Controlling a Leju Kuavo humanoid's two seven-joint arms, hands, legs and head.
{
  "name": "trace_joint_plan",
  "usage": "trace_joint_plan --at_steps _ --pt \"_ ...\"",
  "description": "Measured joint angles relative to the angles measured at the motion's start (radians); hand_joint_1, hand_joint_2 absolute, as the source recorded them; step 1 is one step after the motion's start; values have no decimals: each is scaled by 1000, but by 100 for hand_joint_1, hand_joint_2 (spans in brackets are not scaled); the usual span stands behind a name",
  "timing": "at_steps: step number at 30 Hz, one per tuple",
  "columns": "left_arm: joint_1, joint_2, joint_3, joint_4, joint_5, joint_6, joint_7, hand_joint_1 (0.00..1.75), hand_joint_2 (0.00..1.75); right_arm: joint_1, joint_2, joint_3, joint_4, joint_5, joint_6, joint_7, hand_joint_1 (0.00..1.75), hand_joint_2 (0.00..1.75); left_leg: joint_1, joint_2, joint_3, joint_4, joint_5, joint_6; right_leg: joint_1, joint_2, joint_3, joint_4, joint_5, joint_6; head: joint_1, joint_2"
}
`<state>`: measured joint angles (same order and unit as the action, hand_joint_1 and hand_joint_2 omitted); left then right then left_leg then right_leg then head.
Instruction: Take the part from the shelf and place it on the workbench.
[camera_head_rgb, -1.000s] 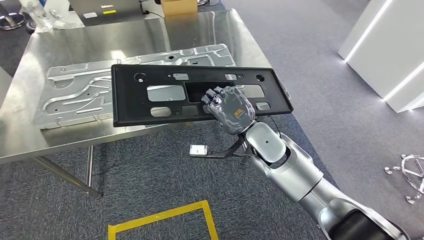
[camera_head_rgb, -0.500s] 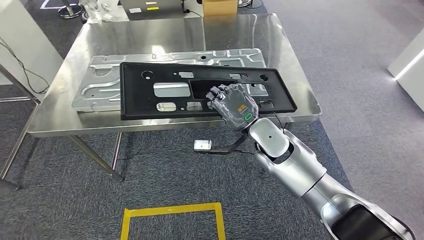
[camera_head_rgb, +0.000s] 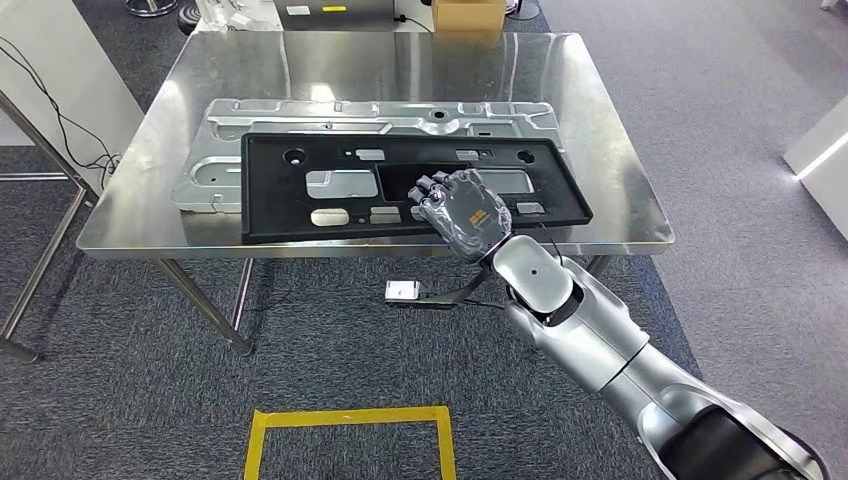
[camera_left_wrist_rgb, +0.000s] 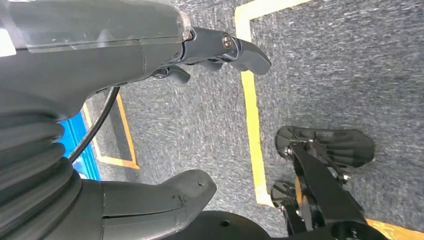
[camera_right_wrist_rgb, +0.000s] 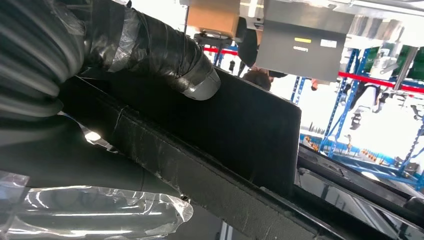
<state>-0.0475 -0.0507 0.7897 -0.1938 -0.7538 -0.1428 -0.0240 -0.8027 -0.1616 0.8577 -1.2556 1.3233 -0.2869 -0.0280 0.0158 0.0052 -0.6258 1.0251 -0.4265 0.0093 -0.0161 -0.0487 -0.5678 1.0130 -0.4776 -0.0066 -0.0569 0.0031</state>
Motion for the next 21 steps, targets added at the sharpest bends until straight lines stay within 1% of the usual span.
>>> trace_joint_plan --at_steps 3,6,8,9,10,11,12,13,14,15,16,17,18,19,20,21 --pt "0 0 0 0 0 -2 -3 0 175 0 3 8 6 1 0 1 175 175 -2 1 0 1 -1 2 -2 0 0 -2 2 10 0 0" --pt "1 0 0 0 0 -2 -6 0 175 0 4 10 11 1 1 1 175 175 -5 1 -1 2 -1 5 -6 0 1 -3 2 26 0 0" --pt "1 2 0 0 0 -2 -8 0 175 -1 6 10 14 1 2 2 175 175 -9 1 -2 4 -5 15 -10 -2 3 -9 4 41 0 0" --pt "1 4 0 0 0 -2 -9 0 175 -1 8 10 15 1 4 2 175 175 -10 0 -1 2 -6 21 -12 -3 6 -13 5 48 -1 0" --pt "1 5 0 0 -1 -2 -10 0 175 -3 10 11 16 1 6 2 175 175 -8 0 5 -7 -3 29 -14 -1 8 -15 4 54 0 0" --pt "1 5 0 0 -2 -2 -11 0 175 -4 12 11 17 1 8 3 175 175 -5 0 14 -19 1 34 -13 6 7 -8 -2 55 0 0" --pt "1 5 0 0 -2 -3 -12 0 175 -8 13 12 18 1 10 4 175 175 -2 -1 22 -30 5 38 -13 16 -5 18 -18 54 0 0" --pt "-1 5 0 0 -3 -4 -12 0 175 -11 14 14 19 1 13 4 175 175 0 -2 28 -38 9 40 -13 28 -27 64 -42 52 0 0" --pt "-3 5 1 0 -4 -4 -13 0 175 -13 14 16 21 1 15 4 175 175 -1 -2 30 -40 9 41 -13 37 -59 124 -70 50 1 0" --pt "-4 5 1 0 -4 -5 -13 0 175 -14 14 20 23 1 17 4 175 175 -1 -4 31 -39 8 42 -13 41 -95 188 -95 49 1 0" --pt "-5 5 2 0 -5 -6 -13 0 175 -14 14 24 26 1 18 4 175 175 -1 -7 31 -37 7 41 -14 43 -123 232 -105 49 1 0" --pt "-5 5 3 0 -6 -6 -13 0 175 -13 14 28 28 0 18 4 175 175 -1 -10 31 -34 4 39 -16 44 -137 247 -96 50 1 0" --pt "-5 5 5 0 -6 -6 -13 0 175 -13 14 31 31 0 18 4 175 175 1 -15 32 -30 0 35 -18 44 -133 226 -70 50 1 0" --pt "-5 5 5 0 -6 -6 -13 0 175 -13 13 32 33 0 18 4 175 175 3 -19 32 -22 -6 29 -21 44 -113 174 -31 50 1 0" --pt "-4 6 6 0 -7 -7 -13 0 175 -14 13 32 35 -1 18 5 175 175 4 -23 31 -13 -13 22 -22 45 -91 120 -4 50 1 0" --pt "-5 6 6 0 -7 -7 -13 0 175 -14 13 33 37 -1 18 5 175 175 3 -26 29 -3 -20 14 -21 48 -72 75 15 47 0 0"
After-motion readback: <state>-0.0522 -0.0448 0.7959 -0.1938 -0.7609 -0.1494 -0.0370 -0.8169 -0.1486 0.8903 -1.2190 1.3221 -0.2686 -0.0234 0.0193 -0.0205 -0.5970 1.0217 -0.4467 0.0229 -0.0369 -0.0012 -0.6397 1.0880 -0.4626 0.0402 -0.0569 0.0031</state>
